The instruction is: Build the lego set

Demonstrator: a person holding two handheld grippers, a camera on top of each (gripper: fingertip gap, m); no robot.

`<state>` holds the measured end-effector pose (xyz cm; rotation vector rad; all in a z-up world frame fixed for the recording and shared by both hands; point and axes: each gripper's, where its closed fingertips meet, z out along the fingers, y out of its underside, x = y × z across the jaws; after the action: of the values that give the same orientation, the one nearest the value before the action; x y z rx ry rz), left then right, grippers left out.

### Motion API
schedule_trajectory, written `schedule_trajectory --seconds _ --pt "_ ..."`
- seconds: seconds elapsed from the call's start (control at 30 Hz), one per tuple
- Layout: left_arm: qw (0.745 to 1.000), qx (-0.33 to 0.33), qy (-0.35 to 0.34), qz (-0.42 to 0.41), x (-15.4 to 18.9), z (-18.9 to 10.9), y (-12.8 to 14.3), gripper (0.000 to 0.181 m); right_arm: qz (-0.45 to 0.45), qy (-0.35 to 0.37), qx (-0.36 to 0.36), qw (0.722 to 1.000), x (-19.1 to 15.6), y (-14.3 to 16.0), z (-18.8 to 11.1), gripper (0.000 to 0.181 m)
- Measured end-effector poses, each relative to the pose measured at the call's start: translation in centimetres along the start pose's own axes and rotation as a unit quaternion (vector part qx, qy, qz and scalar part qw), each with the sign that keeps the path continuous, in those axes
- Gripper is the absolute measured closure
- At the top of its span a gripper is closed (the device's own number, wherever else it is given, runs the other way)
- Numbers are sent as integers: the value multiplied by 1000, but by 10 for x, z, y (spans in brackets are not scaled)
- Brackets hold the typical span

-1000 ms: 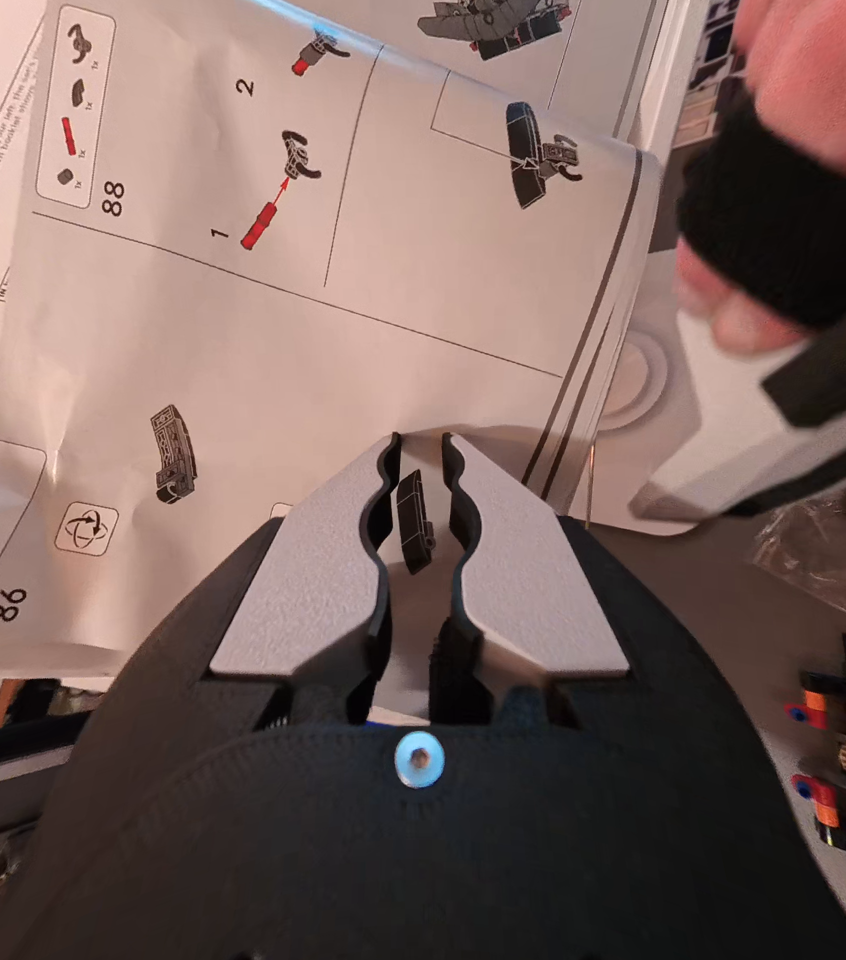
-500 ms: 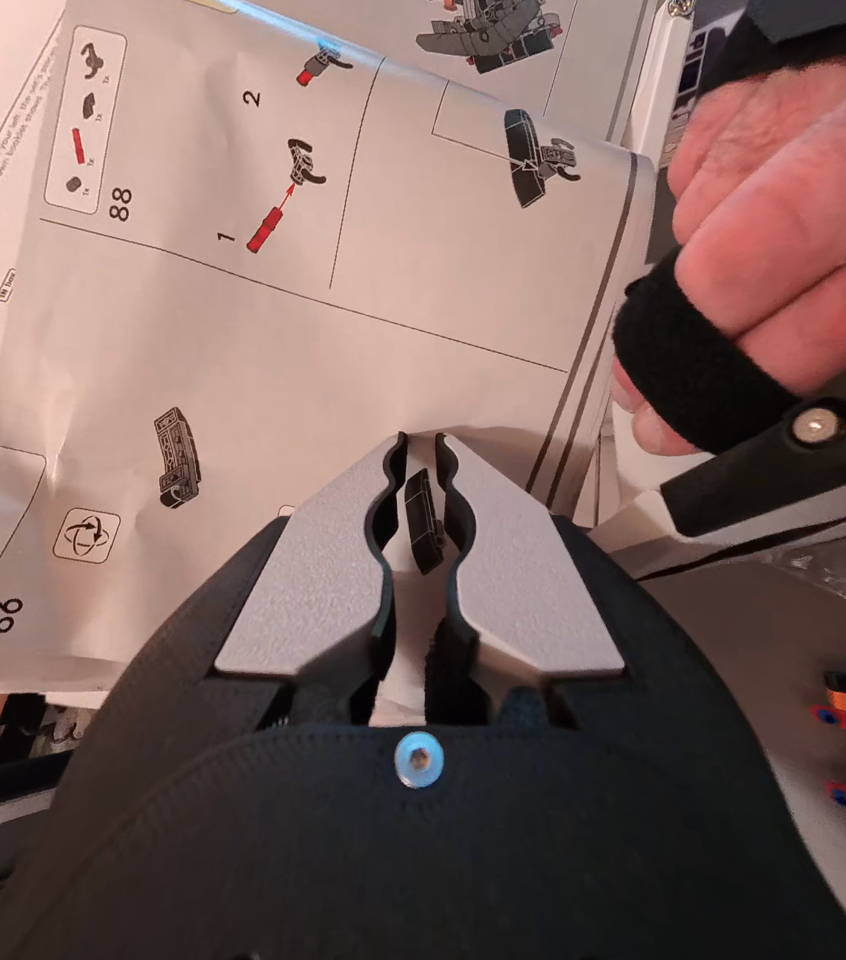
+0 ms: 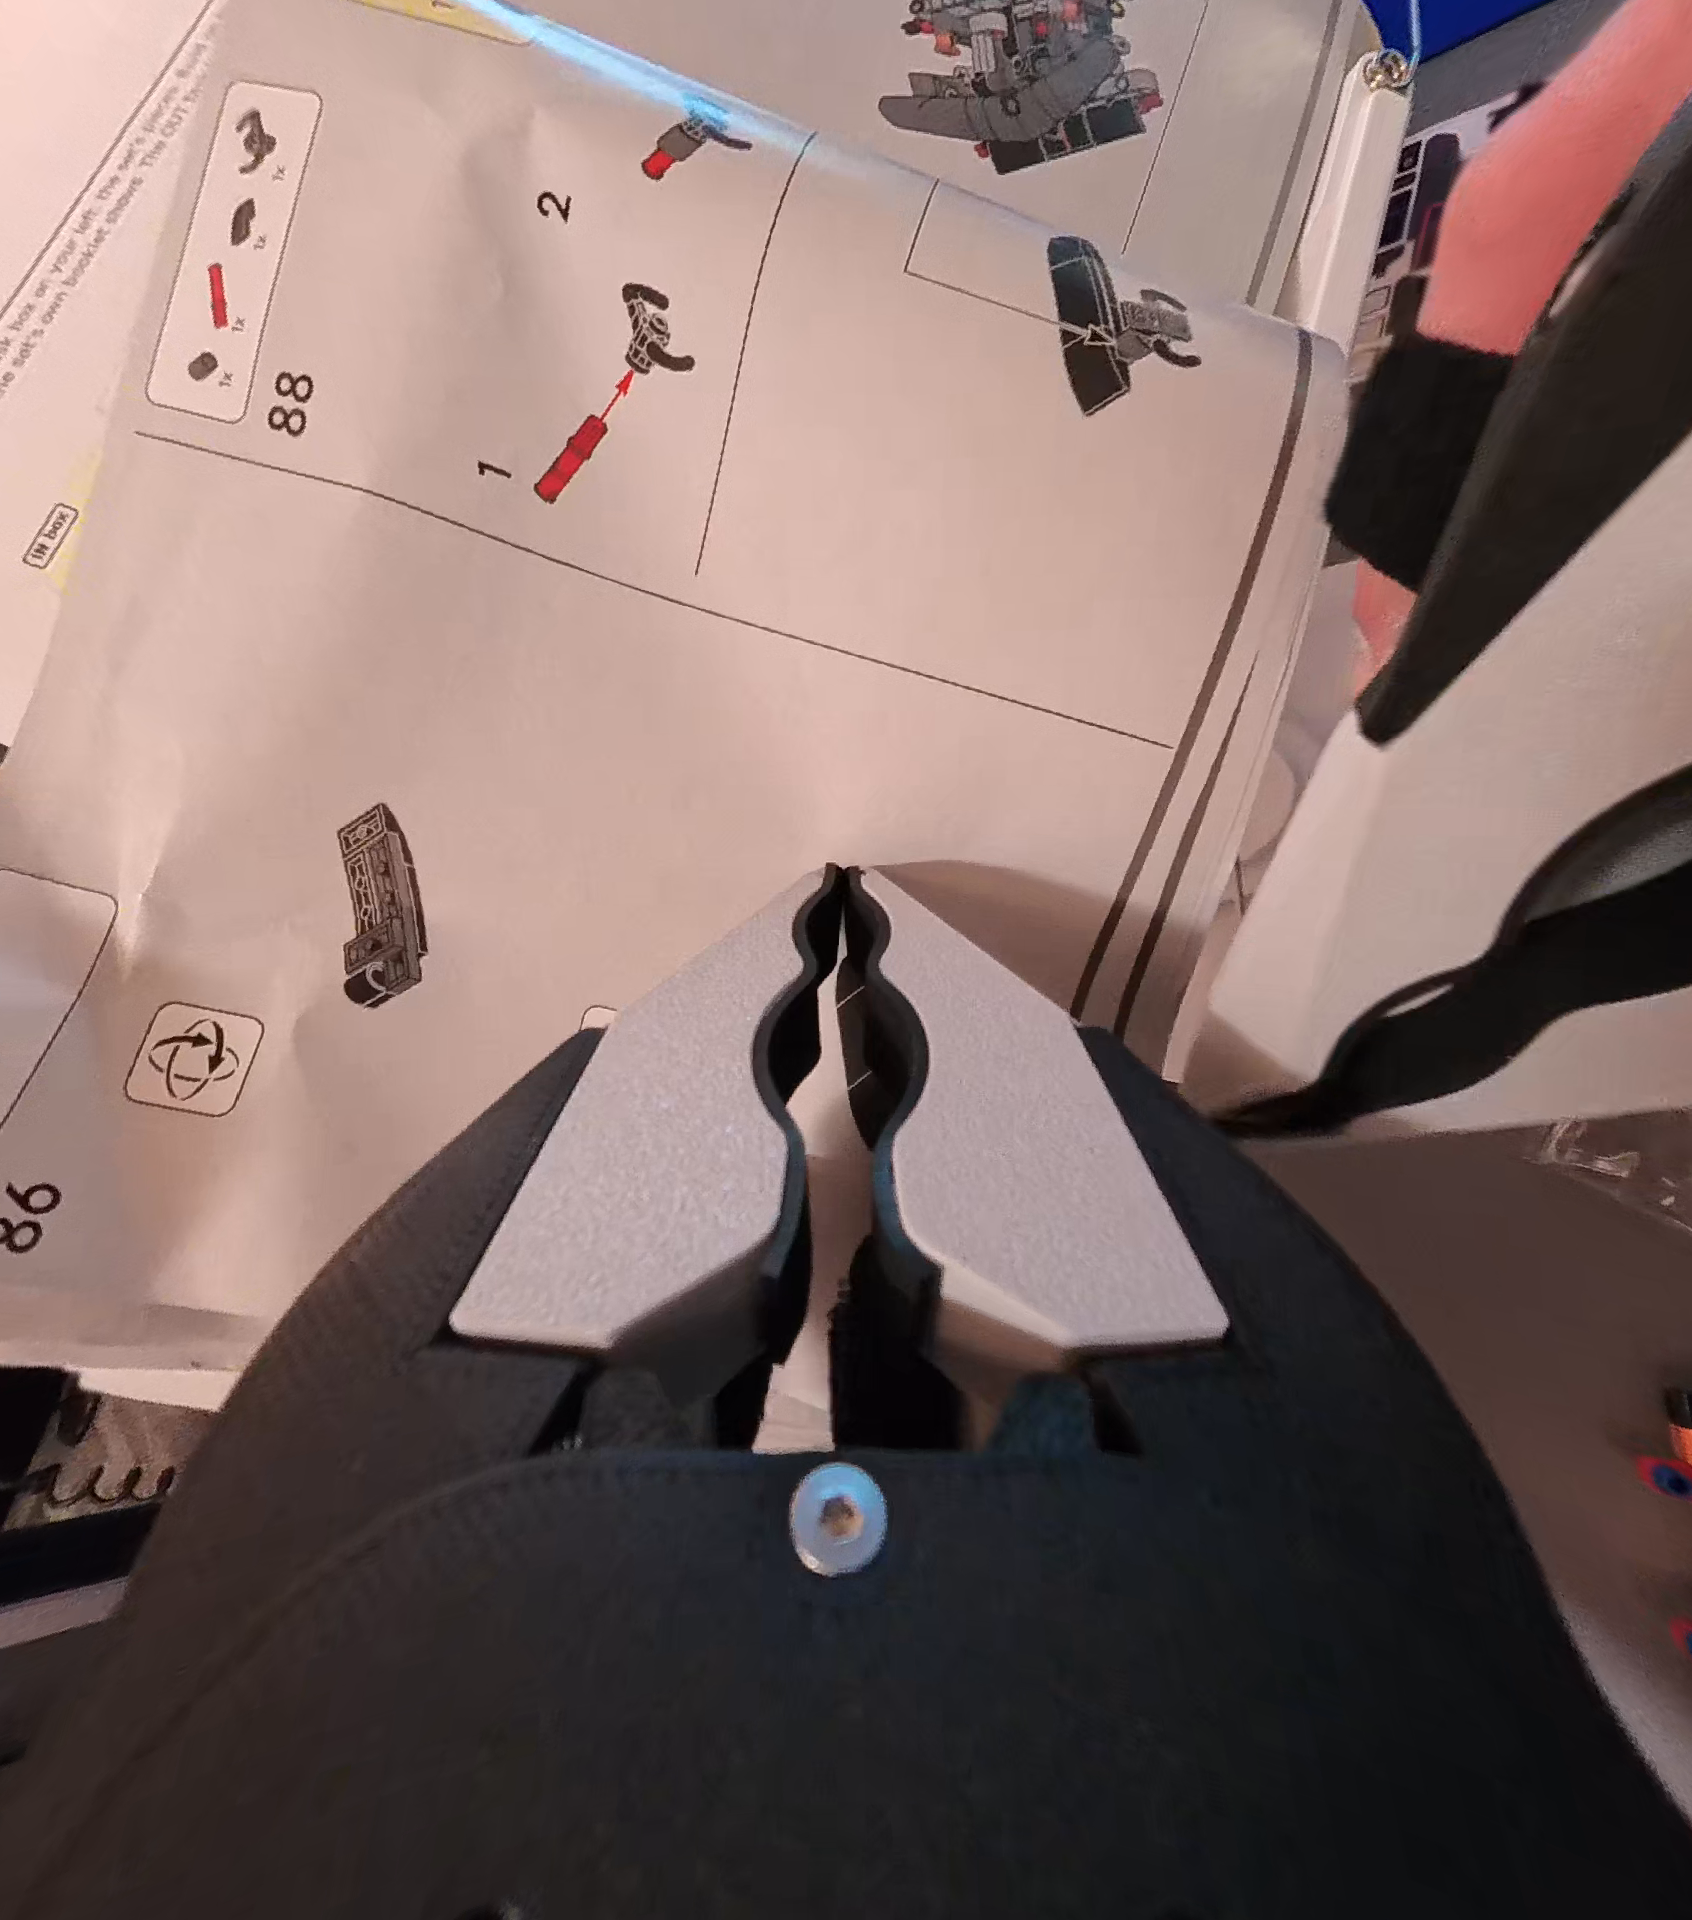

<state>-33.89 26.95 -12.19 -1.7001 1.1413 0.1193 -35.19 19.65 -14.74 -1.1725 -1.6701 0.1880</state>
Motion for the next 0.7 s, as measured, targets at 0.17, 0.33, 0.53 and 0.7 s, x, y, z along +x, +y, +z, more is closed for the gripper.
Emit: schedule_trajectory --seconds 0.17,0.33,0.53,0.7 --pt "1000 -2 15 -14 0 -1 0 181 131 -8 12 991 3 1 7 181" --pt "999 -4 30 -26 -2 -1 1 181 140 4 0 990 8 2 12 181" --pt "998 11 38 -46 -1 -4 0 181 190 -20 31 981 13 -3 0 181" --pt "992 42 46 -106 -5 -10 3 181 262 -31 62 963 18 -4 2 181"
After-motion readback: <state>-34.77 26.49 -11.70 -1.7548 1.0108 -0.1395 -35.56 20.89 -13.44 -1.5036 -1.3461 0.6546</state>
